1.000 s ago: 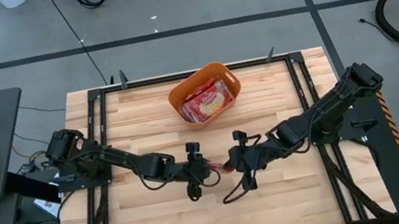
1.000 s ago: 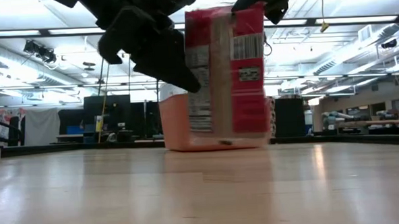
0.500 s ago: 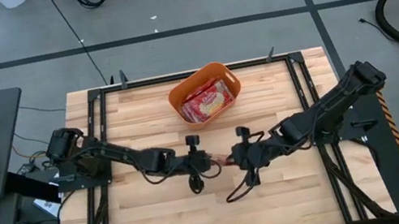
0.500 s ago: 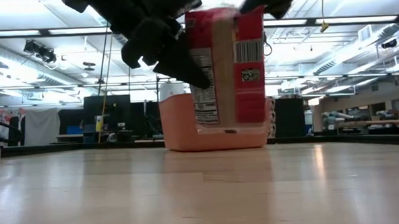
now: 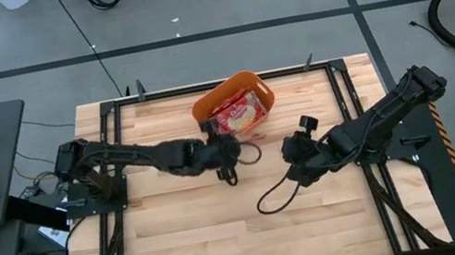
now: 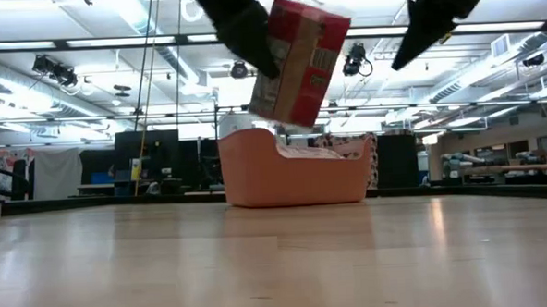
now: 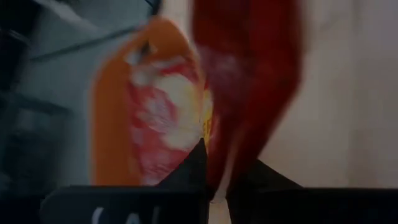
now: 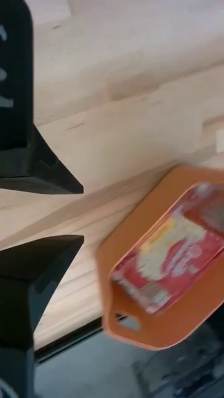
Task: Sort popcorn bags into baskets
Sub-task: Put the red popcorn bag into the orange bin
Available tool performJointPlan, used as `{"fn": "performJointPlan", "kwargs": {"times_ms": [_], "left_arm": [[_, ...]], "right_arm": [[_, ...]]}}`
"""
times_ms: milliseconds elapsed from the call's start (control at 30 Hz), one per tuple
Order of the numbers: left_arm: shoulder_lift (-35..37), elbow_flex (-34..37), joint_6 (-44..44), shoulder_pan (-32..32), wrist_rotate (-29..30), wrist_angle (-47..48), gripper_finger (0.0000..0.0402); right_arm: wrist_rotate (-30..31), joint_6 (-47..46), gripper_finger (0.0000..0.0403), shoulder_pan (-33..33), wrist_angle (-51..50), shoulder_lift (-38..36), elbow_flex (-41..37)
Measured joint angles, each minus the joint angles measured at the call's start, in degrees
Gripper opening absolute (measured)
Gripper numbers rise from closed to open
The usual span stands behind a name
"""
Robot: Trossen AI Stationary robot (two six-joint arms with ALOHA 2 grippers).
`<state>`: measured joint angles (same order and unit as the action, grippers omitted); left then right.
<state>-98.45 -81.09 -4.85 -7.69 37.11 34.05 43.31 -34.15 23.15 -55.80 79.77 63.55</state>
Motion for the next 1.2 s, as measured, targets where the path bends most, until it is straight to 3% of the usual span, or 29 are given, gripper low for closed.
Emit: {"fn": "performJointPlan", "kwargs": {"times_ms": [200, 333, 733, 800, 1000, 1200], "left_arm": [[0.0, -0.9, -25.4, 4.3, 2.5, -5.7, 0.0031], [0.0, 0.3, -37.9, 9.8, -6.6, -7.9, 0.003], [-0.4, 4.6, -57.5, 26.9, -35.8, -23.6, 0.0026], [-1.3, 4.7, -60.3, 28.6, -37.3, -23.6, 0.0028], [-2.7, 4.7, -61.1, 33.2, -39.5, -20.8, 0.0034], [-2.9, 4.7, -61.5, 34.3, -39.7, -16.2, 0.0051]], "right_arm": [[5.1, -5.2, 0.0121, 2.2, -1.7, 0.0, -2.1], [8.6, -6.9, 0.0121, 4.3, -1.8, 0.0, -5.0], [16.4, -9.8, 0.012, 5.8, 0.3, 0.0, -9.6], [18.1, -9.3, 0.0121, 5.0, 1.9, 0.0, -10.6], [13.7, -2.1, 0.0121, 0.6, 10.0, 0.1, -12.5], [5.0, 13.6, 0.0122, -6.5, 23.8, 0.1, -12.6]]}}
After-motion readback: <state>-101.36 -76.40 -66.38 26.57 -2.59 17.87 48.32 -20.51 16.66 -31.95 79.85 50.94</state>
